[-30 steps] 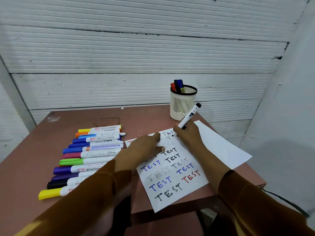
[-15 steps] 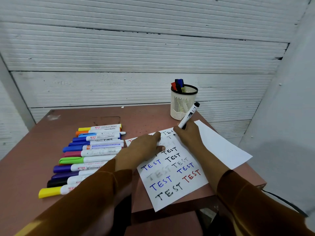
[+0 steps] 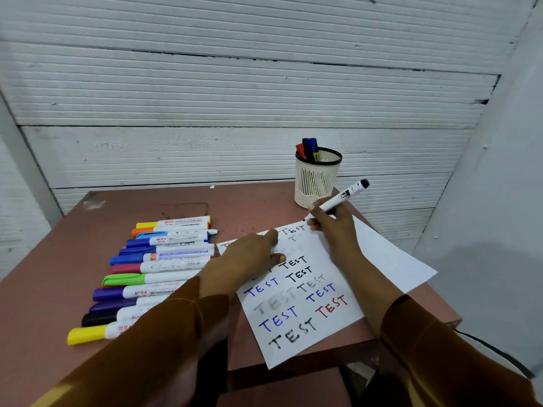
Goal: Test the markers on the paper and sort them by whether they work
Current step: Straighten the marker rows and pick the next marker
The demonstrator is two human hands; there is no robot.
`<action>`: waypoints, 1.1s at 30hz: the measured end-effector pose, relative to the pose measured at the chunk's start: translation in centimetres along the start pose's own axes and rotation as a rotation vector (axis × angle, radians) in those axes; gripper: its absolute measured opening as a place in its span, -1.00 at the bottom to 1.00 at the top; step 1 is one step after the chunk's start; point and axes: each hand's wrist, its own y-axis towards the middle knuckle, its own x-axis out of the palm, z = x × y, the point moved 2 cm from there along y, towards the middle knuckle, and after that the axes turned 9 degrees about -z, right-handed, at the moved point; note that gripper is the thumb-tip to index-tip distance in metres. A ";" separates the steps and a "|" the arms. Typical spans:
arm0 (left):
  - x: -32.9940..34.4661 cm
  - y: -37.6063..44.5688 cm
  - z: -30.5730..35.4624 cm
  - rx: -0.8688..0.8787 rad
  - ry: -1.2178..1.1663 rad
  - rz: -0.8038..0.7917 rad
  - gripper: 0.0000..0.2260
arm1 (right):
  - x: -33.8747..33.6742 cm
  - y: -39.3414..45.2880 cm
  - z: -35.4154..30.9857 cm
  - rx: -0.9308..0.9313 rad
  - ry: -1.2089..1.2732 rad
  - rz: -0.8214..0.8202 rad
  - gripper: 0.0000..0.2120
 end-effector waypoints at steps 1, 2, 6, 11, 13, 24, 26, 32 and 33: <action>0.0 0.0 0.0 0.000 0.001 0.001 -0.62 | 0.0 0.0 0.0 0.014 0.030 -0.006 -0.87; 0.0 0.0 0.0 -0.002 0.001 0.003 -0.63 | 0.1 0.0 0.0 0.028 0.032 -0.017 -0.88; 0.0 0.0 0.0 -0.002 0.006 0.004 -0.63 | 0.5 -0.5 -0.2 0.057 -0.108 -0.045 -0.82; 0.0 0.0 0.0 -0.002 0.009 0.002 -0.63 | 0.7 -0.5 -0.1 0.045 -0.244 -0.054 -0.76; 0.0 0.0 0.1 -0.003 0.009 0.004 -0.63 | 0.7 -0.5 -0.1 0.049 -0.281 -0.057 -0.77; 0.1 0.2 -0.1 -0.002 0.007 0.013 -0.62 | 1.1 -1.1 -0.3 -0.014 -0.446 -0.091 -0.74; 0.1 0.2 -0.1 -0.001 0.007 0.015 -0.61 | 1.1 -1.0 -0.4 -0.012 -0.447 -0.065 -0.71; 0.1 0.3 -0.2 0.007 -0.006 0.011 -0.61 | 0.8 -0.8 -0.3 0.025 -0.372 -0.021 -0.77; 0.1 0.3 -0.2 0.006 -0.010 0.010 -0.62 | 0.9 -0.9 -0.4 0.027 -0.378 -0.035 -0.78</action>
